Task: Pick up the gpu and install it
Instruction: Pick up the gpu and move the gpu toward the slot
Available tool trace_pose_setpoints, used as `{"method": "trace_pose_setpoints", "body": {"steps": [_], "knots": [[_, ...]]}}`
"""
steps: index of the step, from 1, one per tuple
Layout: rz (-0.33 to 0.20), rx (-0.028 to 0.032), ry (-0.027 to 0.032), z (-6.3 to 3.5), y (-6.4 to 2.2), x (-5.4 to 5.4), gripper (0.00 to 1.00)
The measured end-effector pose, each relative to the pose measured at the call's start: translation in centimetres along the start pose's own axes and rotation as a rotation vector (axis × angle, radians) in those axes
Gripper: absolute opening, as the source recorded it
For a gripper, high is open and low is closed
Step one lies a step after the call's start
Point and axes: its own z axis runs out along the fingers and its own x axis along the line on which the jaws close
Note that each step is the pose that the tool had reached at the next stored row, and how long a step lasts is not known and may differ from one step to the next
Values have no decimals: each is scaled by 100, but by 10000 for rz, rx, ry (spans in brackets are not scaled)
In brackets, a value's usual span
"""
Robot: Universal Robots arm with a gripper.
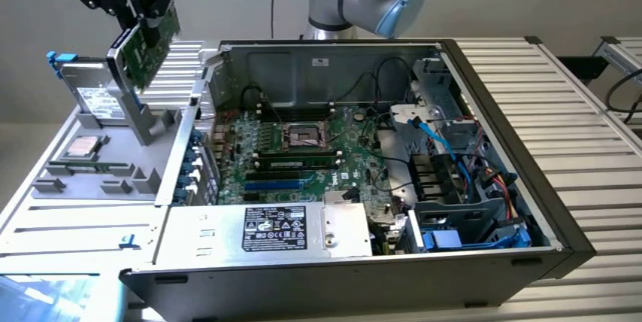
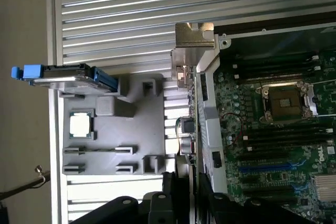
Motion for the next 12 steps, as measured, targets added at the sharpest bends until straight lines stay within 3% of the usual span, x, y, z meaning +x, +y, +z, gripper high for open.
{"method": "trace_pose_setpoints", "body": {"steps": [4, 8, 12], "knots": [[7, 7, 60, -120, -25, -173, 28], [15, 15, 131, -179, -40, -347, 28], [16, 17, 140, -192, -31, -531, 28]]}}
